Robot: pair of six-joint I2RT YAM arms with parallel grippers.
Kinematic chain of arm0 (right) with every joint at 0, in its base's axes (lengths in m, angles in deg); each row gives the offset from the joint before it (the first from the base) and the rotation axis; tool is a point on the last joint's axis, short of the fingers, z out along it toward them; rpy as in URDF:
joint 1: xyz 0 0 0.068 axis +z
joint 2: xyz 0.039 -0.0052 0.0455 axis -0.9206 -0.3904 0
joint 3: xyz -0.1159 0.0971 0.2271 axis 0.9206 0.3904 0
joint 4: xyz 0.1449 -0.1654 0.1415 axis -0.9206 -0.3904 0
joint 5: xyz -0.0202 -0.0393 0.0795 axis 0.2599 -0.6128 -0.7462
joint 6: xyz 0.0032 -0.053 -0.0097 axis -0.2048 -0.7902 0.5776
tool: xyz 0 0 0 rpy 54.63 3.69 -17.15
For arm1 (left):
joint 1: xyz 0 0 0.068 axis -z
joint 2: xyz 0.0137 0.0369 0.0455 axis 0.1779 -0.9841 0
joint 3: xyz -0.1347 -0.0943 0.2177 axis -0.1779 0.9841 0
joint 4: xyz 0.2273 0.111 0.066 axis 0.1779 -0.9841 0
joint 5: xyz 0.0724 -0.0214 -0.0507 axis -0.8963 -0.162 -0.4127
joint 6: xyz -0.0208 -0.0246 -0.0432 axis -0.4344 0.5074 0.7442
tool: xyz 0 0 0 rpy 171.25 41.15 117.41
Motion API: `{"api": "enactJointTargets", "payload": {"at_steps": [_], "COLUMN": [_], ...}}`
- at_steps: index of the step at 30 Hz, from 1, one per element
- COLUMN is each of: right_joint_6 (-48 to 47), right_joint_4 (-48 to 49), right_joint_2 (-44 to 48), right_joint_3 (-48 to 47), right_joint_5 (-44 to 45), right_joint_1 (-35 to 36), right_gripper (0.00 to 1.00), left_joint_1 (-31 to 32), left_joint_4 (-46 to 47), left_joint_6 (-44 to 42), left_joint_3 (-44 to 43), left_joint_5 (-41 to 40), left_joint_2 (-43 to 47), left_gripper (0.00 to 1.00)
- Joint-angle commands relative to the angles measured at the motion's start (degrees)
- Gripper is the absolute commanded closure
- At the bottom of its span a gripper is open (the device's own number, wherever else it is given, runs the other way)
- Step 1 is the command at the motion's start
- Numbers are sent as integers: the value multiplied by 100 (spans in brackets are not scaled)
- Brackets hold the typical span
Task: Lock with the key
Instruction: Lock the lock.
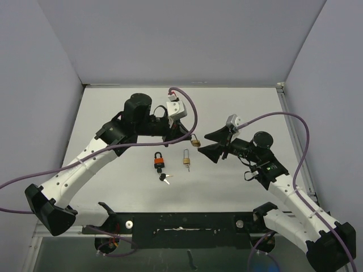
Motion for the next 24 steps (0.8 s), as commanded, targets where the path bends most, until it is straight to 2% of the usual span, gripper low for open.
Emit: {"api": "enactJointTargets", "payload": {"at_steps": [1, 5, 14, 24], "right_joint_6": [-16, 116, 214, -214], "right_joint_4": [498, 671, 946, 449], "right_joint_2": [-14, -155, -600, -817], "right_joint_3": [-300, -391, -507, -770], "right_joint_5": [-182, -448, -687, -413], "right_joint_1": [34, 40, 176, 613], "right_gripper": [40, 47, 48, 63], "left_joint_1": [55, 91, 154, 172], "left_joint_4": [-218, -160, -188, -157], "left_joint_6": [-203, -156, -102, -84], "left_joint_3": [-369, -385, -468, -495], "left_joint_5": [-156, -288, -320, -340], "left_joint_2": [-109, -115, -106, -132], "left_gripper": [100, 100, 100, 100]}}
